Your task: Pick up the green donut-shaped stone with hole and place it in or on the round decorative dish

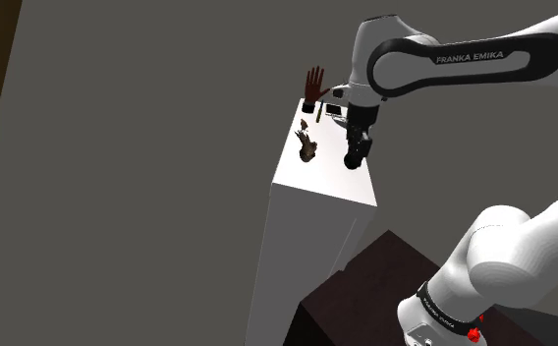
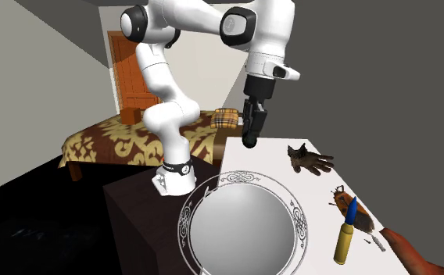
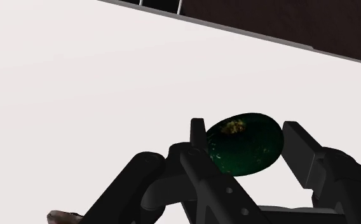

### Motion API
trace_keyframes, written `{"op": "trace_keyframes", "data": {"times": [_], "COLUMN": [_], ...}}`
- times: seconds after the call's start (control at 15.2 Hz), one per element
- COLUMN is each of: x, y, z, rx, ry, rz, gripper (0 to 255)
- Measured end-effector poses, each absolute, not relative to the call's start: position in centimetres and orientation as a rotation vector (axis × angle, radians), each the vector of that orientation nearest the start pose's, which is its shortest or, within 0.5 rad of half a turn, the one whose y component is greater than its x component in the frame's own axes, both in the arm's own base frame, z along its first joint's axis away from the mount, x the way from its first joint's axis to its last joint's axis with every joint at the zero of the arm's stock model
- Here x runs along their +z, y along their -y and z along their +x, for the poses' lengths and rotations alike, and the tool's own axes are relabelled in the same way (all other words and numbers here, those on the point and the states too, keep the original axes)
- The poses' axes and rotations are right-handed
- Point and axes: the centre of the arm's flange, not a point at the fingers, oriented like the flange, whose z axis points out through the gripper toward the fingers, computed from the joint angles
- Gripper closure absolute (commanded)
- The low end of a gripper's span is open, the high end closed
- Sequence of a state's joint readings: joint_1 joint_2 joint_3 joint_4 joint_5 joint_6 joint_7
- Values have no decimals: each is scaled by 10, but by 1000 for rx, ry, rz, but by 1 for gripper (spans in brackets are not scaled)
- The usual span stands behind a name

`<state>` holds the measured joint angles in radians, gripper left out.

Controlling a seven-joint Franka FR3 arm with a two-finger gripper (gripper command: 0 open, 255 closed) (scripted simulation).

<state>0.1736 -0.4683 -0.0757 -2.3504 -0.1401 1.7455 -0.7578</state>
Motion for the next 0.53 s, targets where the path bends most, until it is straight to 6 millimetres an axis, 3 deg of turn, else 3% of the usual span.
{"op": "trace_keyframes", "data": {"times": [0.53], "x": [537], "y": [-23], "z": [394], "rx": [259], "ry": [1385], "rz": [-2867], "gripper": [255]}}
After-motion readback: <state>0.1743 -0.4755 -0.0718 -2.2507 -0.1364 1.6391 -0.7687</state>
